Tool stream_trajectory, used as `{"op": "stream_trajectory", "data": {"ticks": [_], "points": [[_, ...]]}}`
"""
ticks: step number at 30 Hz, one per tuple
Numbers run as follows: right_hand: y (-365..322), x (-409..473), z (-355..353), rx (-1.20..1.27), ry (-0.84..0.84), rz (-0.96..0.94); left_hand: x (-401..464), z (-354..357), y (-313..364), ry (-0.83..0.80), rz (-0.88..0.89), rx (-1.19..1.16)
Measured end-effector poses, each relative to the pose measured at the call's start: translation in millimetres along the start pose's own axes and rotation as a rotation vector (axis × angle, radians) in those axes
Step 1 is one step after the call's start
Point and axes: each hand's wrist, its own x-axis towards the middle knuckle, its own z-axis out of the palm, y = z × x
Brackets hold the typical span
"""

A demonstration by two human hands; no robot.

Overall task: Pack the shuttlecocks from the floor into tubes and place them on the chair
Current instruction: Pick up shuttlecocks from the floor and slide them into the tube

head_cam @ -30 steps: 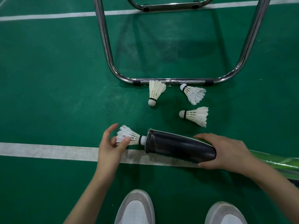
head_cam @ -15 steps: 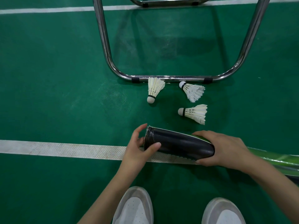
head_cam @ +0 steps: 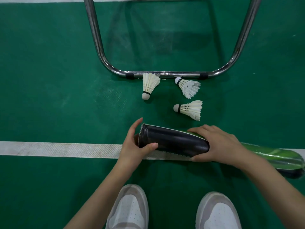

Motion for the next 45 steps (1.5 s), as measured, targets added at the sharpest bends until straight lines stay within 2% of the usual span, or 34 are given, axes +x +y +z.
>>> {"op": "stream_trajectory", "data": {"ticks": [11, 16, 24, 35, 40, 45], "points": [[-8.6, -14.9, 4.9, -0.095, 0.154, -0.031, 5.6, -2.7, -5.8, -0.065, -0.006, 0.02], [-13.0, -22.2, 14.4, -0.096, 0.288, -0.062, 8.7, -3.9, -4.2, -0.095, -0.001, 0.033], [-16.4, -19.4, 37.2, -0.156, 0.498, -0.043, 6.6, -1.9, -9.8, -0.013, 0.014, 0.049], [-11.4, -17.2, 34.4, -0.068, 0.484, -0.035, 15.8, 0.1, -2.0, -0.07, -0.029, -0.005], [-10.7, -12.1, 36.4, -0.19, 0.482, -0.019, 20.5, -0.7, 1.7, -0.106, -0.009, 0.005], [-7.3, 1.7, 24.4, -0.253, 0.421, 0.028, 32.0, -0.5, 11.8, -0.075, 0.023, 0.077]]}}
